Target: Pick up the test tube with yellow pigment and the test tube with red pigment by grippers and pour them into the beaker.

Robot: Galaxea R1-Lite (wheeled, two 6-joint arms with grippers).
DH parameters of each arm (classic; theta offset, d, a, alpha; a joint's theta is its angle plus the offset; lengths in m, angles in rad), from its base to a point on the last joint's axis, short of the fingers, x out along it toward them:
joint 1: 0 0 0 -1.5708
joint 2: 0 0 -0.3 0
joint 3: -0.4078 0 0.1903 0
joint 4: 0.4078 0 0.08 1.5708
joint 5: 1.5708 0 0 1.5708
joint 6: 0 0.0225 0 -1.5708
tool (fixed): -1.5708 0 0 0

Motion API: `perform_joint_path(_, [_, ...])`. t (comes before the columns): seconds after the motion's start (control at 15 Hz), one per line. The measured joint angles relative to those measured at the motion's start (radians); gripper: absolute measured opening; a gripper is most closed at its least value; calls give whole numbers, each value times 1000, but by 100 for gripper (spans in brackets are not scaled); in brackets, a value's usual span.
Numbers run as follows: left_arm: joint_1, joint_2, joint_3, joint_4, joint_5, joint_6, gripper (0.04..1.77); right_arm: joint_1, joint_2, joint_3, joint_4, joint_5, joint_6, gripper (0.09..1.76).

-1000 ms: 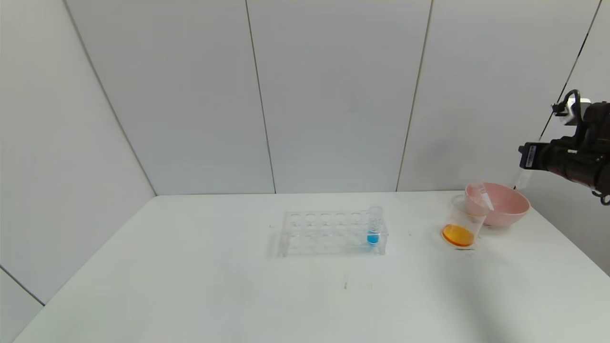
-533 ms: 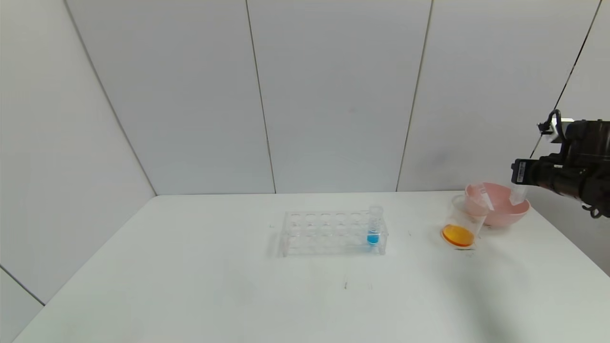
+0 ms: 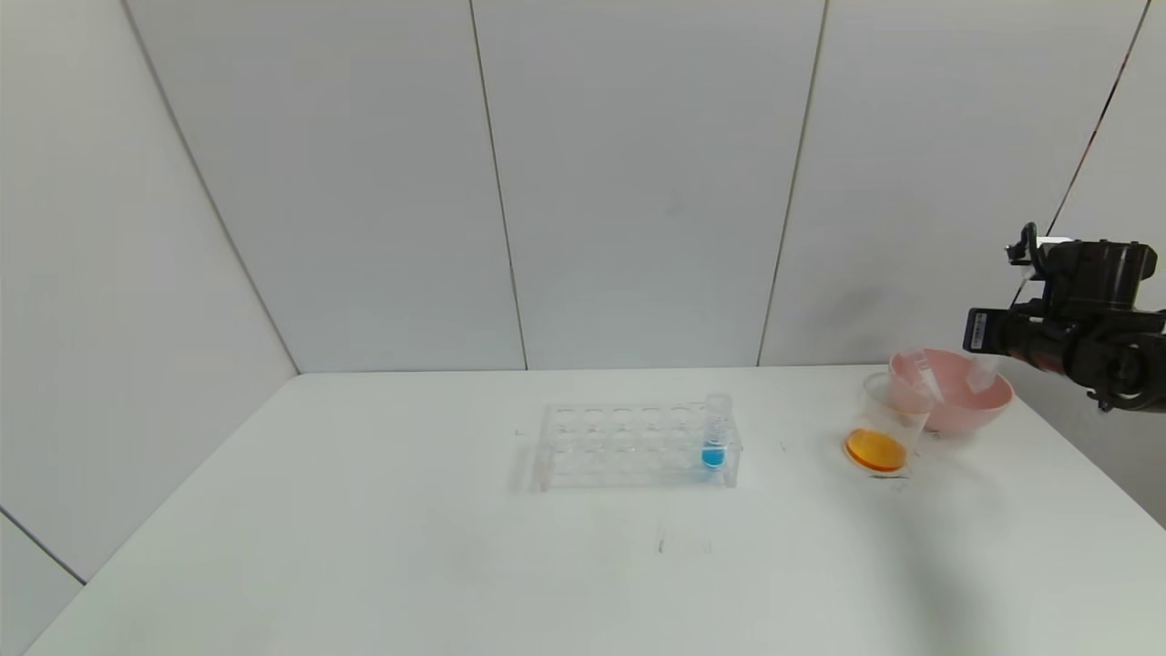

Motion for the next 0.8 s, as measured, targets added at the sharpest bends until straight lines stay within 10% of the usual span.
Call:
perform_joint_path(0.27, [0,0,0,0,0,0,172,10,16,-15,15,-2,-5,53])
perform_joint_path(0.8, [0,0,0,0,0,0,172,13,19,-14,14,-3,-3,129])
